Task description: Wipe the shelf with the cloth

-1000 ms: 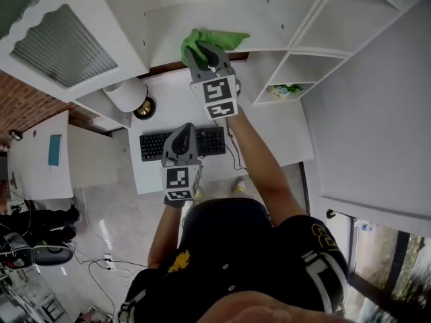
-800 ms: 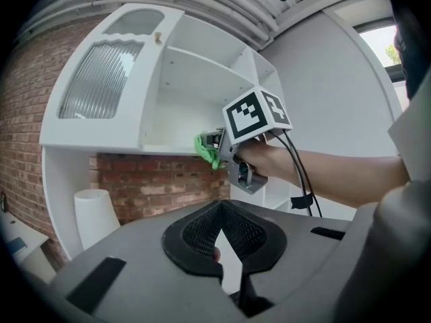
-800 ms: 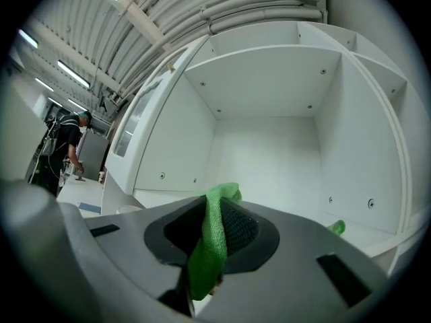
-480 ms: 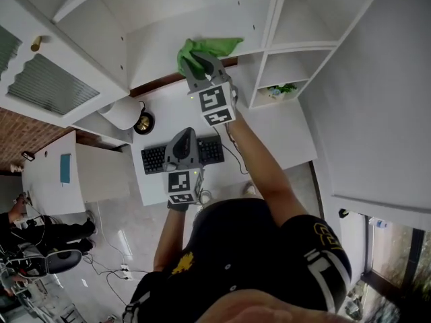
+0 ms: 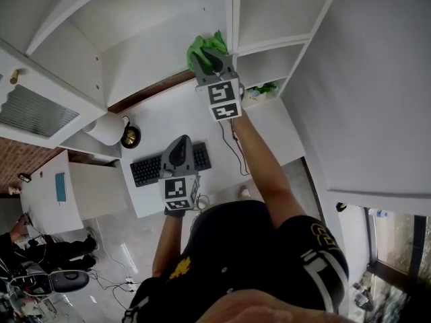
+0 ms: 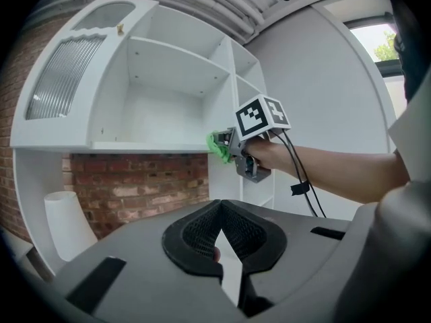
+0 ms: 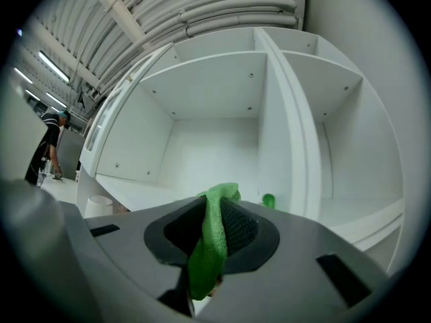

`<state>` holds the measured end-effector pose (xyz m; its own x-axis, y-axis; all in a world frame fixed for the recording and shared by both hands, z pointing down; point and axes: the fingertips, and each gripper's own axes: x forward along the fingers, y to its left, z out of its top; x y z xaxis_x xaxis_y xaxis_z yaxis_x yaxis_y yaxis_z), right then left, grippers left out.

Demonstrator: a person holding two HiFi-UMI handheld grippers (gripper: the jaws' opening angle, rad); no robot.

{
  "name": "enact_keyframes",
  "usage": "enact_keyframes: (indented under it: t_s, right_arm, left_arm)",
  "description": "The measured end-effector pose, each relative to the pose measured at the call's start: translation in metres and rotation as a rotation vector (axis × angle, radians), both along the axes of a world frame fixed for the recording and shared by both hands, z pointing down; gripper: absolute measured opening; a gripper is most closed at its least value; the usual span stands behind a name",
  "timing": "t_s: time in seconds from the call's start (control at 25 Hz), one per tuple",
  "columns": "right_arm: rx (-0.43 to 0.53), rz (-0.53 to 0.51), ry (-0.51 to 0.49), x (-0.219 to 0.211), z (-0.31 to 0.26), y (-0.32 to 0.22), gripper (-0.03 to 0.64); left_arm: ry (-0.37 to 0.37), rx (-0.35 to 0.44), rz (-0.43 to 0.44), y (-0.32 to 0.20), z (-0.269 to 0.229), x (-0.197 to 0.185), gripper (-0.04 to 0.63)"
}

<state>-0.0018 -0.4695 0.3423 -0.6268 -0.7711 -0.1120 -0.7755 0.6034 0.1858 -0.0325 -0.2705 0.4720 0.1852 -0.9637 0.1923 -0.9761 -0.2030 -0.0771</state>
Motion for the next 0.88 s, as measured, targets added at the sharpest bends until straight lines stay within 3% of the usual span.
enact_keyframes:
  t_s: [0.12, 0.52, 0.68, 0.88]
  right_arm:
    - [-0.009, 0.02, 0.006, 0.023, 0.0, -0.007, 0.06]
    - [-0.032, -0.036, -0.008, 0.027, 0.003, -0.005, 0.06]
    - [-0.009, -0.065, 0.005, 0.039, 0.014, 0.002, 0.06]
    - [-0.057, -0.114, 0.006, 0.045, 0.033, 0.004, 0.058]
  left_arm:
    - [0.0, -0.002, 0.013, 0.001, 0.002, 0.011, 0.018]
    - [-0.035, -0.015, -0.006, 0.008, 0.011, 0.035, 0.018]
    - [-0.08, -0.066, -0.129, 0.02, 0.02, 0.005, 0.018]
    - [-0.096, -0.114, -0.272, 0.058, 0.027, -0.023, 0.018]
